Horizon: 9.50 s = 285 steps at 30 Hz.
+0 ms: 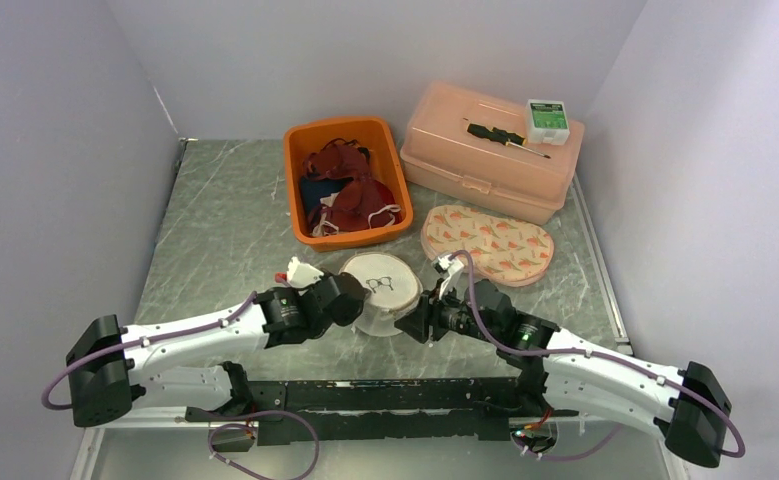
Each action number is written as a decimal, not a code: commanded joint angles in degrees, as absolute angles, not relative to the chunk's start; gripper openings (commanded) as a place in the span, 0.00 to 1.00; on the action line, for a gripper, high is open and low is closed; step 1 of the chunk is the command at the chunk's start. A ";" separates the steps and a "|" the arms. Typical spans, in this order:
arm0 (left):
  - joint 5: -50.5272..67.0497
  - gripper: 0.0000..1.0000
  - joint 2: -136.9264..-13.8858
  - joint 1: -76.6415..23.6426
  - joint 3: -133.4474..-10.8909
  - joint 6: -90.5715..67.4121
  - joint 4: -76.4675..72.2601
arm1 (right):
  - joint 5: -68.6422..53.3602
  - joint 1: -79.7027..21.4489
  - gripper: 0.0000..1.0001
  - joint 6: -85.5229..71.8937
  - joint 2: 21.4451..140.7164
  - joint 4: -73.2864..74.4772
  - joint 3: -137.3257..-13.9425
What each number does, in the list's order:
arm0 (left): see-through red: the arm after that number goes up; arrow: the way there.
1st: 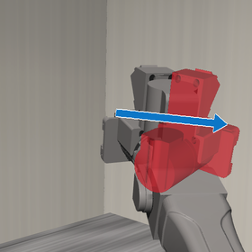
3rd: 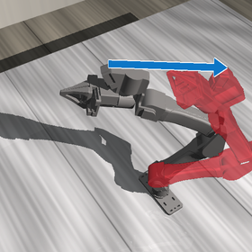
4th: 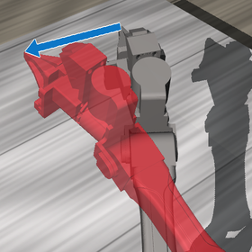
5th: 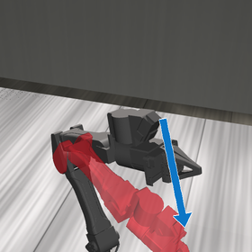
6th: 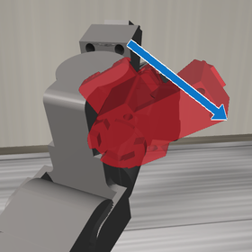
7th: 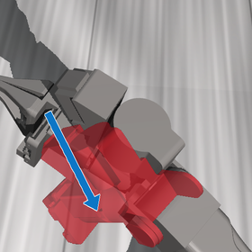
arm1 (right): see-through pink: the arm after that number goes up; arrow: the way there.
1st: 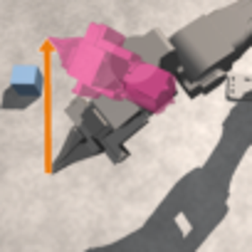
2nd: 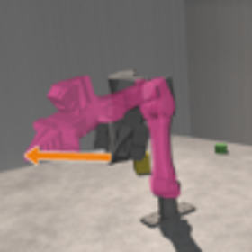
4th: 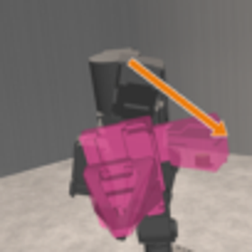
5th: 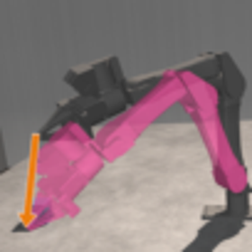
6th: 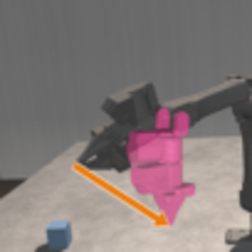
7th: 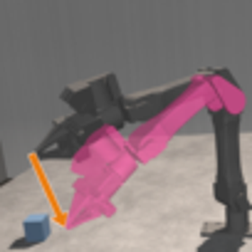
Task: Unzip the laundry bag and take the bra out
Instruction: Unzip the laundry bag at the center of the board.
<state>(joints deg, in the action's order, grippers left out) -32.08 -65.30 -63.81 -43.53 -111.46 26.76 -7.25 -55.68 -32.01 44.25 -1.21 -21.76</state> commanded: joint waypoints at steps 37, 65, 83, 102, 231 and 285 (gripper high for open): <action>-31.54 0.03 -66.80 -63.53 -46.54 -111.54 28.30 | 6.63 -62.38 0.15 -33.23 53.88 -6.80 -26.77; -18.84 0.03 -64.90 -59.13 -41.34 -84.50 15.65 | 19.93 -60.99 0.00 -32.77 42.56 4.83 -21.86; 18.61 0.28 -78.33 -40.51 -51.55 -49.12 5.72 | 9.10 -65.10 0.00 -31.85 36.85 2.39 -17.89; -10.27 0.94 -51.17 -59.48 -35.31 -80.57 16.22 | 12.80 -65.51 0.00 -35.01 47.00 -8.33 -18.60; -15.89 0.68 -75.75 -64.63 -43.46 -89.76 3.65 | 25.13 -73.48 0.00 -31.93 38.82 2.87 -19.10; 21.49 0.47 -72.72 -40.86 -48.67 -40.72 15.22 | 29.73 -81.22 0.00 -29.76 48.42 -3.93 -21.17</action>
<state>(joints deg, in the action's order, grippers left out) 22.57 -77.95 -40.99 -48.56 -40.21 18.44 25.71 -80.84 -25.78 47.94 0.27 -21.45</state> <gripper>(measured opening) 0.226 0.029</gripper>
